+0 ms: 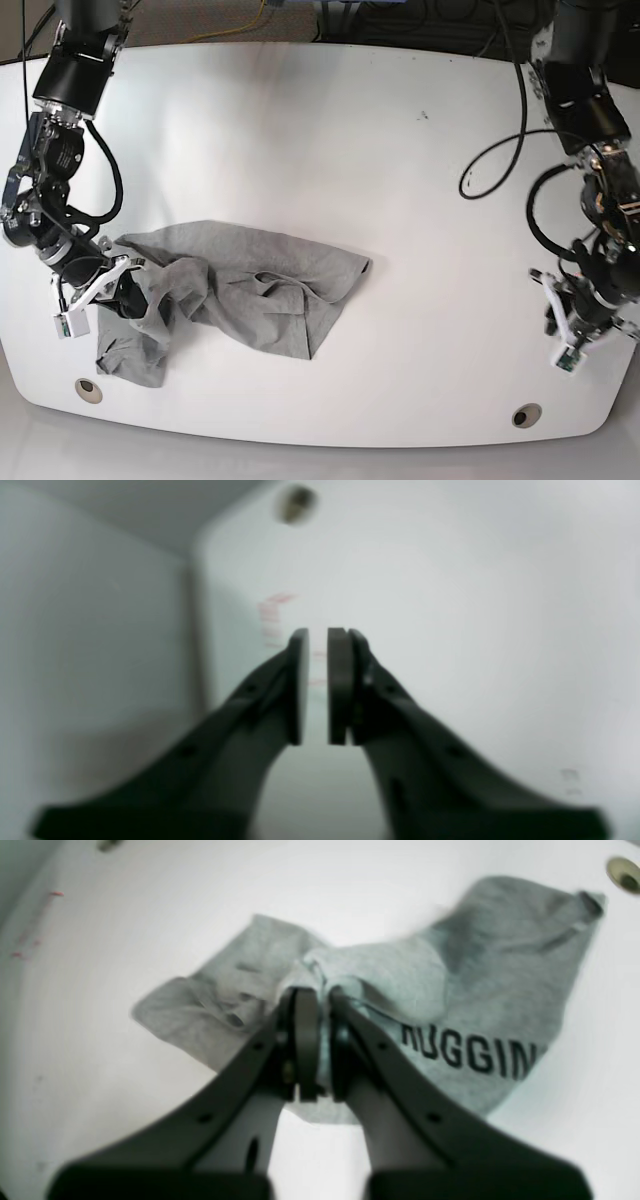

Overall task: Layout the t-shirt on the table in an organized manner, then fold the t-shirt properly
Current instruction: 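Release the shirt with the left gripper, keeping the right gripper's hold, then move the left gripper to the bunched shirt middle and grasp it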

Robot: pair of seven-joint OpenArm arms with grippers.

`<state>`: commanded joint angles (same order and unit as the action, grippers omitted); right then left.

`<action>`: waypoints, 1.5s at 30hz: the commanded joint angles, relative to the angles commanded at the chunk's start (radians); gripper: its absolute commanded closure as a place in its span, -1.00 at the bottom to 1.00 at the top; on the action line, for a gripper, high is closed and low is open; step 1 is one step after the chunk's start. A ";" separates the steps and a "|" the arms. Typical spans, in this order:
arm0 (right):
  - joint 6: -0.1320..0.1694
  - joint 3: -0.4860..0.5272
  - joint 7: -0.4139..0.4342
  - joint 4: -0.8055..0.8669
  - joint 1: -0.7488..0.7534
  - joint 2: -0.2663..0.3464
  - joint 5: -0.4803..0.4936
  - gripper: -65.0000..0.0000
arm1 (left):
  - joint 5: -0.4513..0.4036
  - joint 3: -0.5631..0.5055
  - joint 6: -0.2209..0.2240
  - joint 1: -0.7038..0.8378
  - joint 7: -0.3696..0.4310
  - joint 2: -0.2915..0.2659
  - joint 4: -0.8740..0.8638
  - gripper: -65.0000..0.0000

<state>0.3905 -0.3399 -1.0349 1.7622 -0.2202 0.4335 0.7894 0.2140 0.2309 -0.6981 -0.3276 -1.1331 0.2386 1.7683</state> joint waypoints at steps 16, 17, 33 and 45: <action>0.002 0.000 0.000 0.018 0.054 -0.014 -0.074 1.00 | -0.002 -0.411 0.000 0.166 0.417 -0.127 -0.072 -0.58; 0.002 0.000 0.000 0.018 0.054 -0.012 -0.074 1.00 | -0.002 -0.434 0.000 0.164 0.440 -0.132 -0.091 -0.58; 0.002 0.000 0.000 0.017 0.060 -0.011 -0.074 1.00 | -0.172 -0.505 0.000 0.003 0.640 -0.302 -0.416 -0.58; 0.002 -0.002 0.000 0.017 0.078 -0.009 -0.074 1.00 | -0.172 -0.698 0.116 -0.141 0.796 -0.338 -0.700 -0.58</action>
<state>0.3920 -0.3414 -1.0349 1.7791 -0.1419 0.4242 0.7158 0.0422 -0.4672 -0.5823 -0.4687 -0.3368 -0.0990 1.0687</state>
